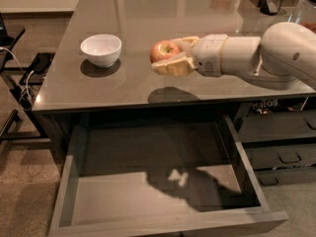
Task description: Pick apple from top drawer and place on counter
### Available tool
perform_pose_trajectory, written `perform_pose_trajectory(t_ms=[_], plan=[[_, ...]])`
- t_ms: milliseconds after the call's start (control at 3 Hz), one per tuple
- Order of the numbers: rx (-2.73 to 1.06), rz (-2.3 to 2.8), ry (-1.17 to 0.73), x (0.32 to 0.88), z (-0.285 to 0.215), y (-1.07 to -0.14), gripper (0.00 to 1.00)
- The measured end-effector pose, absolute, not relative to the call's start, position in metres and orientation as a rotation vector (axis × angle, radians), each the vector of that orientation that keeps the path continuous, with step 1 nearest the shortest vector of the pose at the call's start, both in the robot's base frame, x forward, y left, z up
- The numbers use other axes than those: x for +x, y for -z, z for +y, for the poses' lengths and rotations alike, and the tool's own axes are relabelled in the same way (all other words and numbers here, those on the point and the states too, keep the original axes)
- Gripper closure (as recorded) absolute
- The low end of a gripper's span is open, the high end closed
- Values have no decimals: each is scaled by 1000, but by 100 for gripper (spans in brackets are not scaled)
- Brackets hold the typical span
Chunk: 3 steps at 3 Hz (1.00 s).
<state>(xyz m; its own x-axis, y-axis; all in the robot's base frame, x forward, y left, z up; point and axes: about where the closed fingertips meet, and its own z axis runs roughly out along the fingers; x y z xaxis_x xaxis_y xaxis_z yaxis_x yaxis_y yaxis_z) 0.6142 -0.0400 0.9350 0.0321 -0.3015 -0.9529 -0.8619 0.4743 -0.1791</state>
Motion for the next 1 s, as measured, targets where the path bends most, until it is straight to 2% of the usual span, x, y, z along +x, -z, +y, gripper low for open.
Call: perform_pose_trajectory(t_ms=[1000], plan=[[-1007, 1585, -551, 626, -36, -903, 100]])
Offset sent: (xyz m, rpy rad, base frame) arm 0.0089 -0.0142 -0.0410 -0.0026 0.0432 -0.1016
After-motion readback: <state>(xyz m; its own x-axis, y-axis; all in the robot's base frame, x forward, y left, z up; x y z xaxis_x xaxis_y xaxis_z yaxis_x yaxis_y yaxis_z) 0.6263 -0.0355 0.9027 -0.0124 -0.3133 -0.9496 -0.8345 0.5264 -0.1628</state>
